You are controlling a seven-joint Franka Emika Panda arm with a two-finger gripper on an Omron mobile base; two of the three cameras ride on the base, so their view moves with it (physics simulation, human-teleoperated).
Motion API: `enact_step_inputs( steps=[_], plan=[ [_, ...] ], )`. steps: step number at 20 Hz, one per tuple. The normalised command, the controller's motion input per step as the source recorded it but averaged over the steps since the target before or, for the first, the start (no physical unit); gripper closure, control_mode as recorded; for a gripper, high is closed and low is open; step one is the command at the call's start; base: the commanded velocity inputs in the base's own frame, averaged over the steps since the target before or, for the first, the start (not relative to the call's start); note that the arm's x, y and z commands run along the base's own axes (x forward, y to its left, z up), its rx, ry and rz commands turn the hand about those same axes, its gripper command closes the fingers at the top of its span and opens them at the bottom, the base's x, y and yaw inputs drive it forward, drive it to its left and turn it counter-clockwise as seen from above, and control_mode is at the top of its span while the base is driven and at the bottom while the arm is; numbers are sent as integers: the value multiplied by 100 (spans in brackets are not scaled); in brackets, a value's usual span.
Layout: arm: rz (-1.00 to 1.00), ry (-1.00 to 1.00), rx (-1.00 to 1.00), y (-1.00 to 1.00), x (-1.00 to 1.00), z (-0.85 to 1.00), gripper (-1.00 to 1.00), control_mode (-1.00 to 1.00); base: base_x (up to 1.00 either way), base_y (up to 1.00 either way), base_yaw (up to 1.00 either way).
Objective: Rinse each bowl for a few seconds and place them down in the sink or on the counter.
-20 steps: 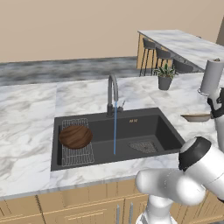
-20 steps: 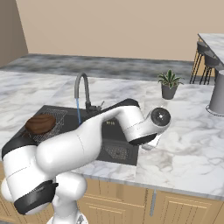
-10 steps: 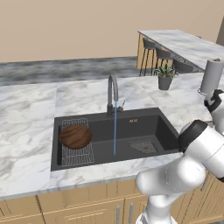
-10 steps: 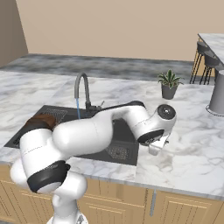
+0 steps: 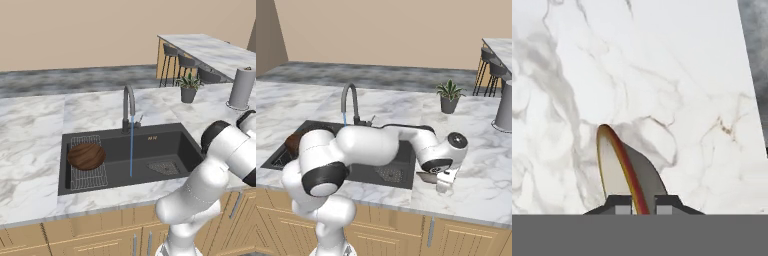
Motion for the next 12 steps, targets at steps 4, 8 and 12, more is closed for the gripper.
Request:
enact_step_inputs(
  steps=[4, 8, 12],
  plan=[
    [14, -1, 3, -22, -51, -74, 100, -100, 0, 0, 0],
    [15, -11, 3, -17, -41, -66, 100, -100, 0, 0, 0],
    [15, -21, 5, -12, -29, -56, 100, -100, 0, 0, 0]
  ],
)
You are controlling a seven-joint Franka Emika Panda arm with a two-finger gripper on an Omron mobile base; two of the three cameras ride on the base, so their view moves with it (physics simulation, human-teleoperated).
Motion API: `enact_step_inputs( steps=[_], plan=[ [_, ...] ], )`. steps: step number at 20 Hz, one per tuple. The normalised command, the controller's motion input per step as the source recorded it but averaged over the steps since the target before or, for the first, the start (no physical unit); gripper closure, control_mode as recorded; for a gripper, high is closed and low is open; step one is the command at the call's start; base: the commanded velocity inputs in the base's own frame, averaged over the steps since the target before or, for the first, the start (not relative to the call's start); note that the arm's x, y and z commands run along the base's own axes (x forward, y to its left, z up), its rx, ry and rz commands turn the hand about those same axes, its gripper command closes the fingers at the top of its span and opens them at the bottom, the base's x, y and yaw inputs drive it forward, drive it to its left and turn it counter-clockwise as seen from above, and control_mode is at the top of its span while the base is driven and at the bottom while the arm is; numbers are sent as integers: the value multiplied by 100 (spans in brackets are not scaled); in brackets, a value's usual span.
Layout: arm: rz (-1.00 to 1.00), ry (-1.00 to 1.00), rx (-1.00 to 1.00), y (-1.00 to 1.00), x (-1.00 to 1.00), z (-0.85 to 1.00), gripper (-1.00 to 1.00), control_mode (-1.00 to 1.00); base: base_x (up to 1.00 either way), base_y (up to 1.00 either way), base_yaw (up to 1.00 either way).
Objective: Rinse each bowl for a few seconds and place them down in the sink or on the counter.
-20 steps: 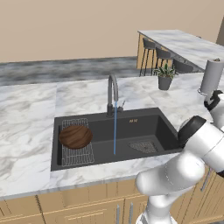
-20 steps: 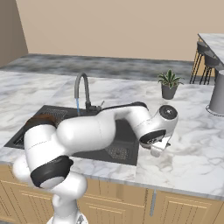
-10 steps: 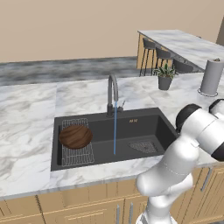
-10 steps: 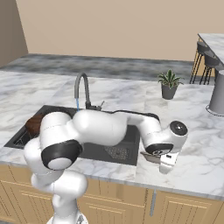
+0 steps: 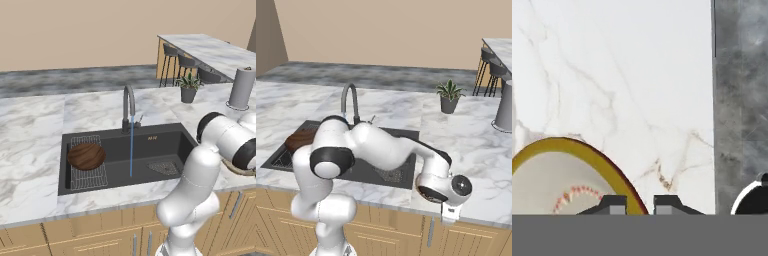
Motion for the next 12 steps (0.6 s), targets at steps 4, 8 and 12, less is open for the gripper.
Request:
enact_step_inputs(
  steps=[4, 8, 12],
  plan=[
    [13, -18, 2, -3, -4, -17, 100, -100, 0, 0, 0],
    [9, -15, 0, 5, 1, 9, -100, -100, 0, 0, 0],
    [4, -11, 0, 3, 0, 44, -100, -100, 0, 0, 0]
  ],
)
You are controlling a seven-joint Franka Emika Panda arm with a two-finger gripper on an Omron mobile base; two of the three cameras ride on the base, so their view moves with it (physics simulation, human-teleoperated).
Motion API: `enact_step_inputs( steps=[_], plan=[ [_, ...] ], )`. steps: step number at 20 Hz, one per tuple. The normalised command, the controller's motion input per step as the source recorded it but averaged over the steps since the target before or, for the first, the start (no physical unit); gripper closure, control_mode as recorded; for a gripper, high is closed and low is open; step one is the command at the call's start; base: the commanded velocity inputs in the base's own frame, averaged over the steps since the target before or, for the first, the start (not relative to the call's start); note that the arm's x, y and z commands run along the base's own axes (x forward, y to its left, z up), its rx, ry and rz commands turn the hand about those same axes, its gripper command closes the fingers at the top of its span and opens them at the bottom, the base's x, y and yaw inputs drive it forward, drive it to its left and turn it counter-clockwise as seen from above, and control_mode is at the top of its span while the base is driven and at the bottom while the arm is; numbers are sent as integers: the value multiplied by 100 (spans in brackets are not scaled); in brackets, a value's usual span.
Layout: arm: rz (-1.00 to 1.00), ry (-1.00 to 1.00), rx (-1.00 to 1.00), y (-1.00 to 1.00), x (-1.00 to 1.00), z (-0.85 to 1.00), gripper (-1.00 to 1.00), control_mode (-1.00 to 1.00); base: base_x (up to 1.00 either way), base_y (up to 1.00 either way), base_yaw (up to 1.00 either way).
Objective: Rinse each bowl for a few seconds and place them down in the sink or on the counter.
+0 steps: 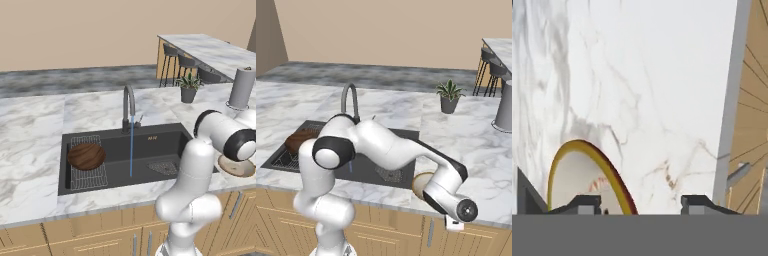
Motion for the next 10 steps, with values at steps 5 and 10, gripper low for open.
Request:
enact_step_inputs(
  steps=[5, 10],
  plan=[
    [3, -8, 0, 1, 0, 65, -100, -100, 0, 0, 0],
    [3, -7, 0, 0, 0, 73, -100, -100, 0, 0, 0]
  ],
)
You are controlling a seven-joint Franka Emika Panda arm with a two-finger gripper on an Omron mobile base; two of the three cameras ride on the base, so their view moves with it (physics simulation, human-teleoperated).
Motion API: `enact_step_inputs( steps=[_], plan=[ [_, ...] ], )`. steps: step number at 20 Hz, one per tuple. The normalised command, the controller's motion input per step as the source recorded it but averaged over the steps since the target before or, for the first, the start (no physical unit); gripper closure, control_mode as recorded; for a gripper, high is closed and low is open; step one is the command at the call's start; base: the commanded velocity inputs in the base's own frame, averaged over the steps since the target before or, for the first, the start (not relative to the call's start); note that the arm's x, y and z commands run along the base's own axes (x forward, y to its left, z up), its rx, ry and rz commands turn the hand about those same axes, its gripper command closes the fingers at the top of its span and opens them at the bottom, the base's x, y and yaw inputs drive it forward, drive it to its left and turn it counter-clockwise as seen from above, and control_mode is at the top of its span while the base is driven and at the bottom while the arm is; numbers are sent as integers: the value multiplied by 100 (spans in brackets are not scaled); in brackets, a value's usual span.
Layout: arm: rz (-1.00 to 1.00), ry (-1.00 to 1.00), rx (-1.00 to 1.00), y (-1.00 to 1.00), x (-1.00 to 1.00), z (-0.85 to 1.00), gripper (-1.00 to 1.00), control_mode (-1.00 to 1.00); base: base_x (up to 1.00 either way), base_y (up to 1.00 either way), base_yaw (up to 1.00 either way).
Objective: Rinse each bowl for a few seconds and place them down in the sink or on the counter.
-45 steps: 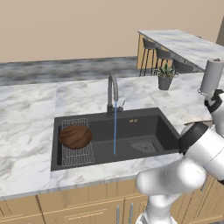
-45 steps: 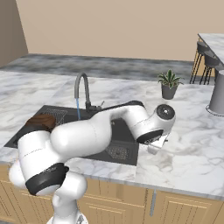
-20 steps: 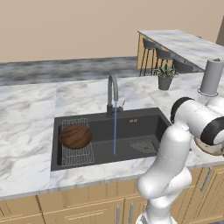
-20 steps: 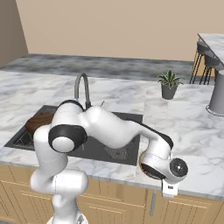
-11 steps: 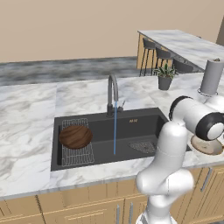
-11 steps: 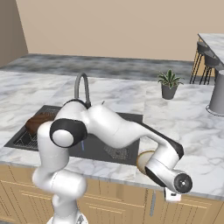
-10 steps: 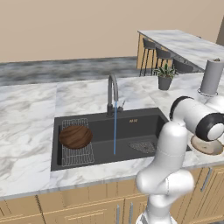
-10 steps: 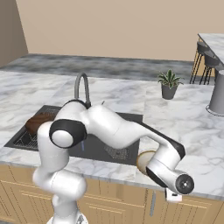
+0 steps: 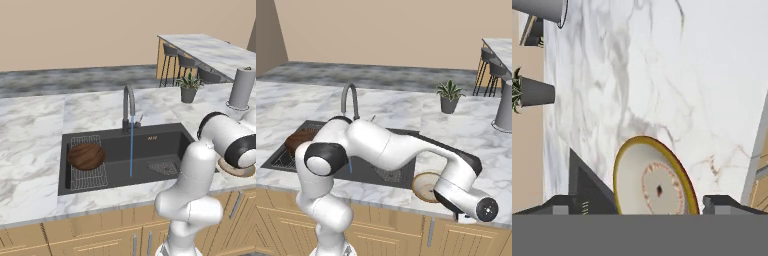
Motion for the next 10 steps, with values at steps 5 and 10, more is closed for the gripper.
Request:
enact_step_inputs(
  steps=[5, 10],
  plan=[
    [3, -3, -1, 12, -8, 79, -100, -100, 0, 0, 0],
    [5, -3, -7, 49, -17, 82, -100, -100, 0, 0, 0]
  ],
)
